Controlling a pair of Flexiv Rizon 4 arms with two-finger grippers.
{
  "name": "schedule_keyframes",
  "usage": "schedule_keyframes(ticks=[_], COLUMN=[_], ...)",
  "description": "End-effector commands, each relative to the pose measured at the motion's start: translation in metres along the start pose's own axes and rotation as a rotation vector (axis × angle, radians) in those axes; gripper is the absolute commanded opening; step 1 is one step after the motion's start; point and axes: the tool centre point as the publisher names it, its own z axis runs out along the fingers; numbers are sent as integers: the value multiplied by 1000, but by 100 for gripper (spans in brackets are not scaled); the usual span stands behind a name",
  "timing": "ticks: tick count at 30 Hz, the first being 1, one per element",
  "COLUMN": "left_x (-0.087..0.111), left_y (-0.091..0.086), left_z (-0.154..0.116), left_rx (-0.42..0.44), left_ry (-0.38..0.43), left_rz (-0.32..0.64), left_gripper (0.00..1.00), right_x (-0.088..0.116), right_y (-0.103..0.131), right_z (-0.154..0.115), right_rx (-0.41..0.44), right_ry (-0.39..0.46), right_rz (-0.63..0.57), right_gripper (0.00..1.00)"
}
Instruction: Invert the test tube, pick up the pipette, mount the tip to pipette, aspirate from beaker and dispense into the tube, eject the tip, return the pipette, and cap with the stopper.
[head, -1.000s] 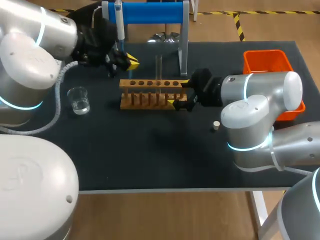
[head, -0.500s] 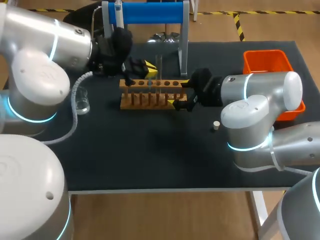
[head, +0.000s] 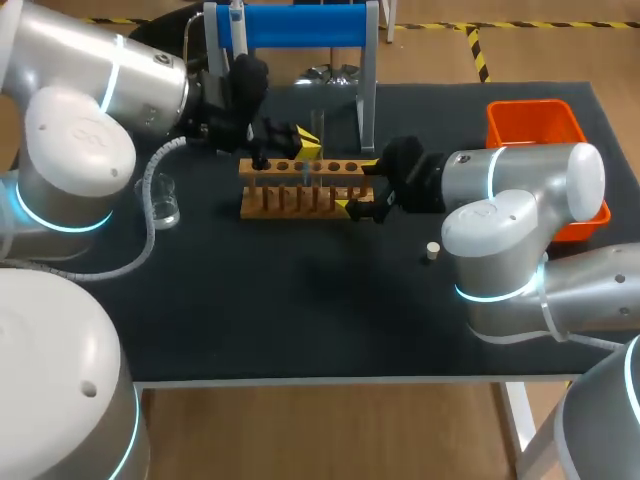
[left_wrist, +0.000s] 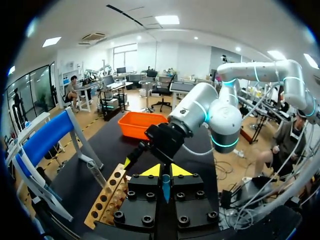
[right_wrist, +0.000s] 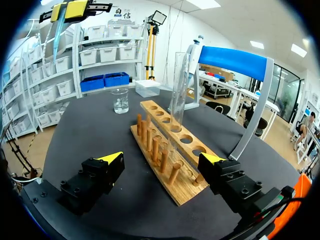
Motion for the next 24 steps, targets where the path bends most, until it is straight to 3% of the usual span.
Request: schedule_keyframes(ticks=[1,6,17,24], left_x=[-1,-1,-1,-1], left_y=[0,0,0,0], left_z=[-1,-1,-1,-1], left_rx=[0,0,0,0], left_ry=[4,4,4,4], left_rz=[1,1,1,1], left_gripper=[0,0,0,0], right_x=[0,0,-9,8], right_y=[0,0,5,16], right_z=[0,0,-72,-111], right_rx=[1,1,-90,-221], right_ry=[1,1,88,212], right_rz=[0,0,-23,-83], right_gripper=[100,100,100,100])
